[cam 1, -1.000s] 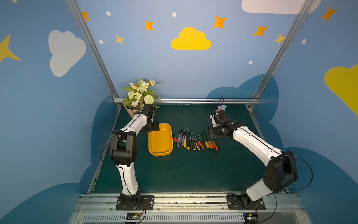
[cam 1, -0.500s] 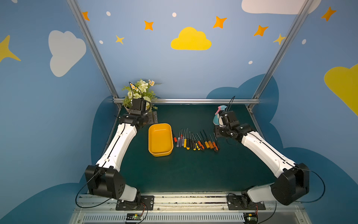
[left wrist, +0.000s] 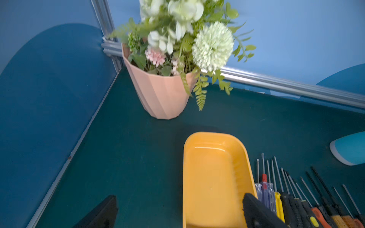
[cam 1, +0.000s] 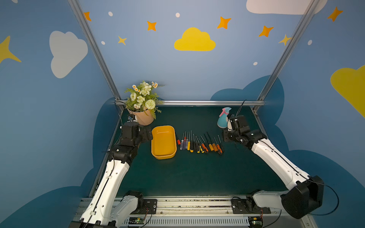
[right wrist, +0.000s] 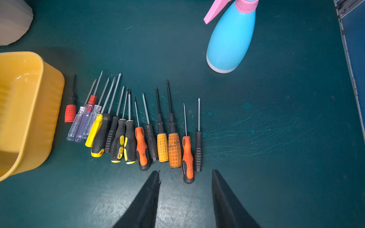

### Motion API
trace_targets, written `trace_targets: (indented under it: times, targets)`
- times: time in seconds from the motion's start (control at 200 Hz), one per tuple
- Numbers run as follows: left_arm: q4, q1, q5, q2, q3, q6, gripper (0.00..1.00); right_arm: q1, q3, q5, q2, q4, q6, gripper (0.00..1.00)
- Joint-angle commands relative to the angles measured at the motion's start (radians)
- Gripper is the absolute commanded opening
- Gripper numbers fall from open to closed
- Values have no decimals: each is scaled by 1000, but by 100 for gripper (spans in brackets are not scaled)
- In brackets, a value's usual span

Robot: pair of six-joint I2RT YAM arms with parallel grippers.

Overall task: Take out the screwdriver from the storage box
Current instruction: Move the storage box to the center of the board.

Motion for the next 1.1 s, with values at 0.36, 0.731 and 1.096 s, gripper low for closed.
trace_targets:
  times: [0.36,0.731,1.096]
  targets:
    - [-274,-28,217,-255,-229,-374,100,-11,-70,4,-97,2,46,46]
    - [-367,-131,237,-226,-301,-519,31,-10,-118,-8,-127,25,82,46]
    - [-128,-139,227,68,-325,-438,2,-10,-117,-6,-88,26,78,46]
